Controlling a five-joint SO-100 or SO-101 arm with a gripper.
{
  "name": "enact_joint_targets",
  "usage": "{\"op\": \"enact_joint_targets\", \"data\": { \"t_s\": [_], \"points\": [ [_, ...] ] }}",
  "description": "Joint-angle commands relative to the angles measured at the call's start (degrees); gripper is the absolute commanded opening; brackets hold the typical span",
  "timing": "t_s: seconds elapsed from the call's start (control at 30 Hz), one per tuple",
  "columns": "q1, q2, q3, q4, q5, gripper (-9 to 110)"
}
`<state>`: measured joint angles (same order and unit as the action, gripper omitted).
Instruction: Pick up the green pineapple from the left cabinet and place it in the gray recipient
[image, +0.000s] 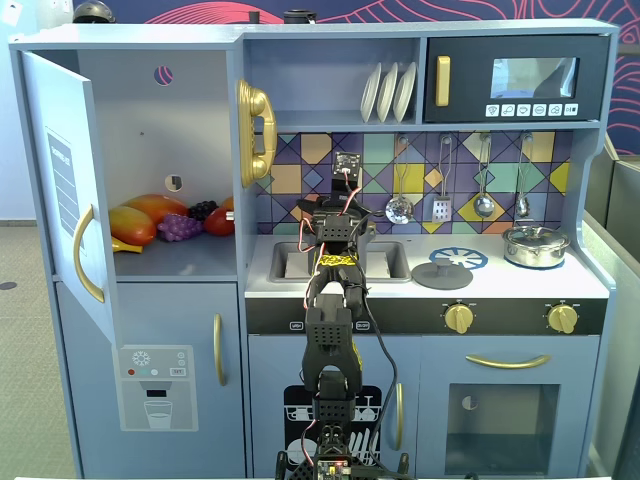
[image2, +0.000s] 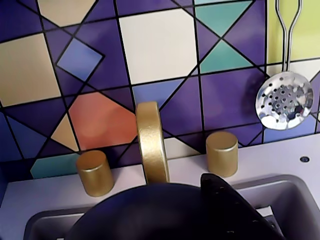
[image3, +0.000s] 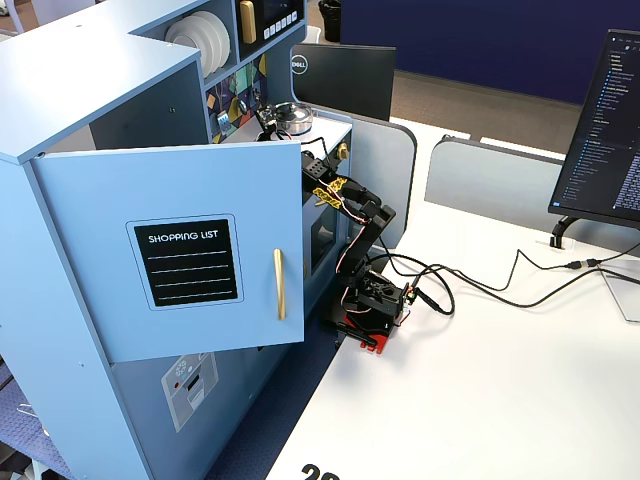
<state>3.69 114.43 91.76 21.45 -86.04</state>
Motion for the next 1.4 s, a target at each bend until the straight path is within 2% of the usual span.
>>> {"op": "enact_joint_targets", "data": {
  "t_s": [0.0,0.13,0.23,0.33,0.4,0.5,0.6,0.67,0.8,0.9,1.0,1.17,1.37],
  "points": [
    [0.44,0.62,-4.31,-2.11,-1.41,54],
    [0.44,7.91,-6.59,5.36,-1.85,52],
    [3.6,16.52,-10.37,22.68,-2.64,53],
    [4.13,26.72,-11.16,45.97,-2.11,51],
    [2.29,34.89,-7.29,60.29,-4.22,41],
    [-1.41,45.09,4.04,71.63,-6.68,21],
    [-3.34,49.92,20.13,70.31,-9.14,1],
    [-3.6,50.45,30.5,65.74,-8.79,0],
    [-4.22,47.99,49.66,48.96,-2.37,0],
    [-4.48,46.05,62.4,34.1,-2.2,0],
    [-4.22,45.44,71.46,27.16,-2.37,0],
    [-2.55,48.69,79.8,28.3,-0.7,0],
    [-2.64,57.57,80.16,46.49,-0.09,0]
  ]
}}
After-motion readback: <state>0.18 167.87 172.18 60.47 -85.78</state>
